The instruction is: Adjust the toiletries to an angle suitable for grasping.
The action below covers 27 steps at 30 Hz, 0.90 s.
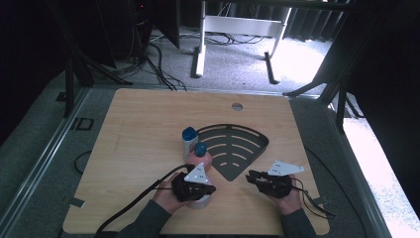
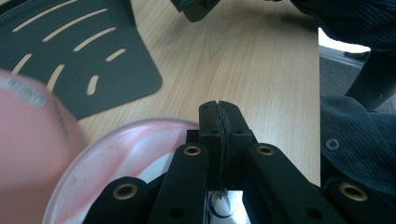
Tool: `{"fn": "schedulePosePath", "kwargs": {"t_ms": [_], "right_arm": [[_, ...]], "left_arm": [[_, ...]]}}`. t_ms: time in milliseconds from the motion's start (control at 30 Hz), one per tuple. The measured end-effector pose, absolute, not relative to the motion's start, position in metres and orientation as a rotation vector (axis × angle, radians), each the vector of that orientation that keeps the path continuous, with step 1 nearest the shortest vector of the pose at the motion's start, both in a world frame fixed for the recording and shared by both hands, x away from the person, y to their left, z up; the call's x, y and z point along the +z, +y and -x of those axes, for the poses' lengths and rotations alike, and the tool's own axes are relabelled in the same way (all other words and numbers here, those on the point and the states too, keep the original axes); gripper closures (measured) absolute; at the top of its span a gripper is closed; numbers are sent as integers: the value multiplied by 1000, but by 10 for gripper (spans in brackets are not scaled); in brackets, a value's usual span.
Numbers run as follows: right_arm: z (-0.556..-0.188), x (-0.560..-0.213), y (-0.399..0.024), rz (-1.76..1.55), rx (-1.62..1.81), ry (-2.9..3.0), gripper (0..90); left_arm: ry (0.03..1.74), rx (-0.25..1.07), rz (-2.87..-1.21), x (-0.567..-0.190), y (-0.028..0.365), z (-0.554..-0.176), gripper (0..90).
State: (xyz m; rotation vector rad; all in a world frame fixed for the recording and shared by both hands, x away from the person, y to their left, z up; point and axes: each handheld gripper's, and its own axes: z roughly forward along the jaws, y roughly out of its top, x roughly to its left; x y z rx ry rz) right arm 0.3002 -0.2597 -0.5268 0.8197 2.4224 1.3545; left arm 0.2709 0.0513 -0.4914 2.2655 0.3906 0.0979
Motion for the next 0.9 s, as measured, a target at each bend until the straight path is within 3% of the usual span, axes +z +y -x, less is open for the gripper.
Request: {"fn": "schedulePosePath", "kwargs": {"t_ms": [300, 900], "right_arm": [[-301, -526, -261, -829, 1354, 2418, 724], [-300, -527, -259, -820, 1354, 2426, 720]], "left_arm": [[330, 155, -2264, -493, 28, -271, 892], [347, 150, -2206, -498, 8, -283, 854]]}}
